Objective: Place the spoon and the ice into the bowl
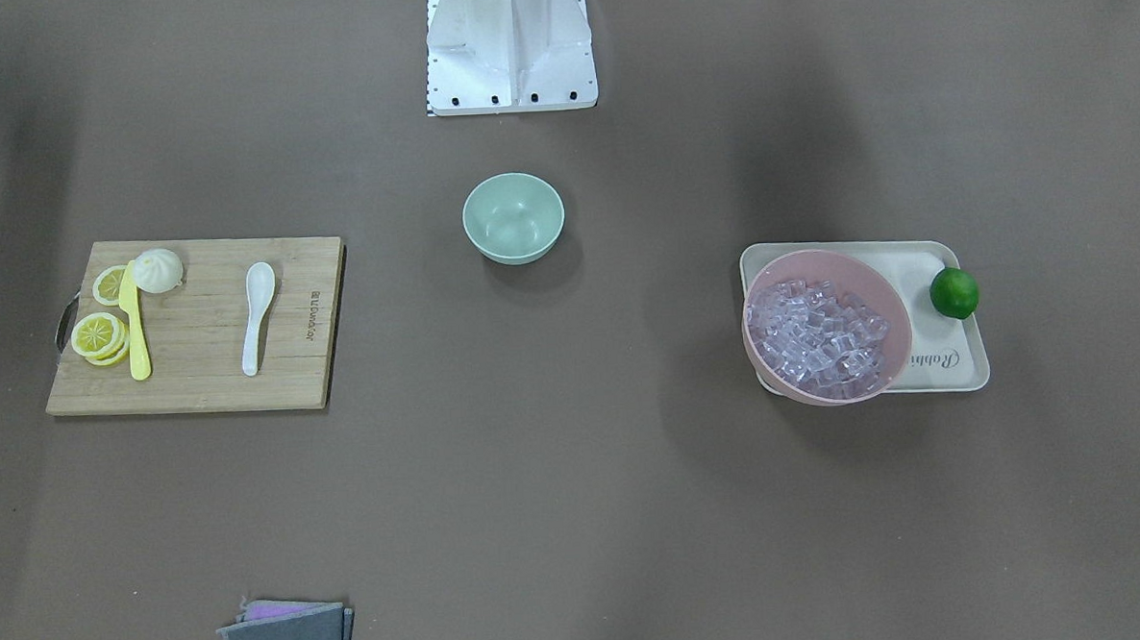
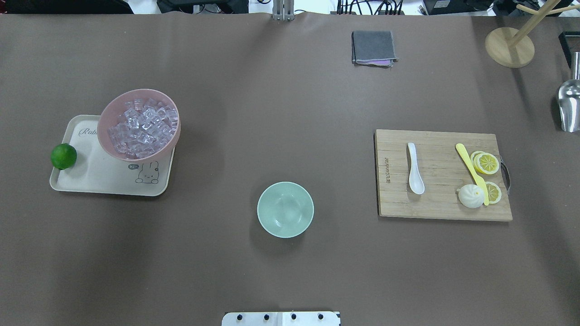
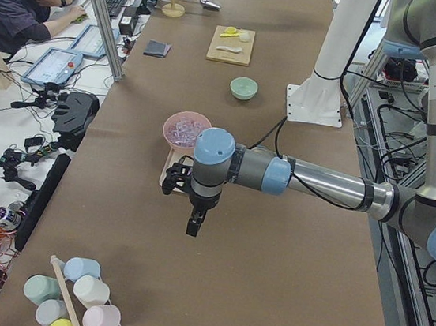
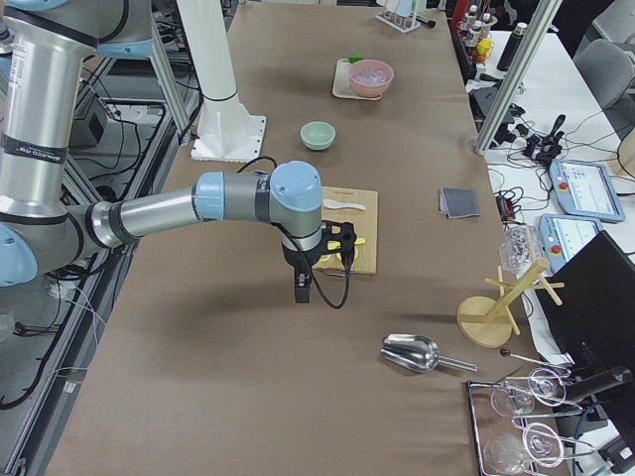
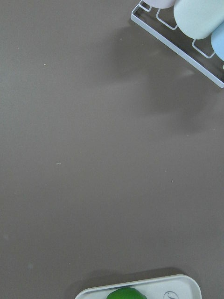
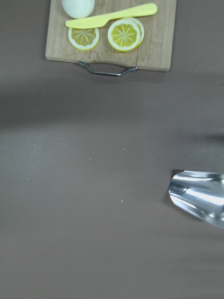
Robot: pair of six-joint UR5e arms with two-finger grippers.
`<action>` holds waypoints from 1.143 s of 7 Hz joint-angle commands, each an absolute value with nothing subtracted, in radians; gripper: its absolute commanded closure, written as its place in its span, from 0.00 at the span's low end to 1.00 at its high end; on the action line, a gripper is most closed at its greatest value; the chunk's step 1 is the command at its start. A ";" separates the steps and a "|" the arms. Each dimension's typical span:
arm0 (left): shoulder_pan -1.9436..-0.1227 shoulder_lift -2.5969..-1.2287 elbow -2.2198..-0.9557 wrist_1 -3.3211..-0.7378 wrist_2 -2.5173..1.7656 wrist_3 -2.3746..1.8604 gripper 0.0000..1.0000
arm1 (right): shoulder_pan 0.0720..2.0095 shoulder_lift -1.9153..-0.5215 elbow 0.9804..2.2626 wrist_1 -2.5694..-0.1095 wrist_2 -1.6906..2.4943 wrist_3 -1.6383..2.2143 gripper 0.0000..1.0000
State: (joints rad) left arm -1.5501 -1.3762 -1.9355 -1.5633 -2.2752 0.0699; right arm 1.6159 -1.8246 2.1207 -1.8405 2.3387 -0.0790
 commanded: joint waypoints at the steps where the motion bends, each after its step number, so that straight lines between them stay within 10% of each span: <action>1: -1.549 -1.426 -1.971 -1.595 -2.279 0.063 0.02 | 1.614 -1.781 2.154 -1.769 2.362 -0.077 0.00; 8: -1.488 -1.480 -1.832 -2.137 -2.280 -0.088 0.02 | 1.597 -1.789 2.069 -1.350 2.451 -0.026 0.00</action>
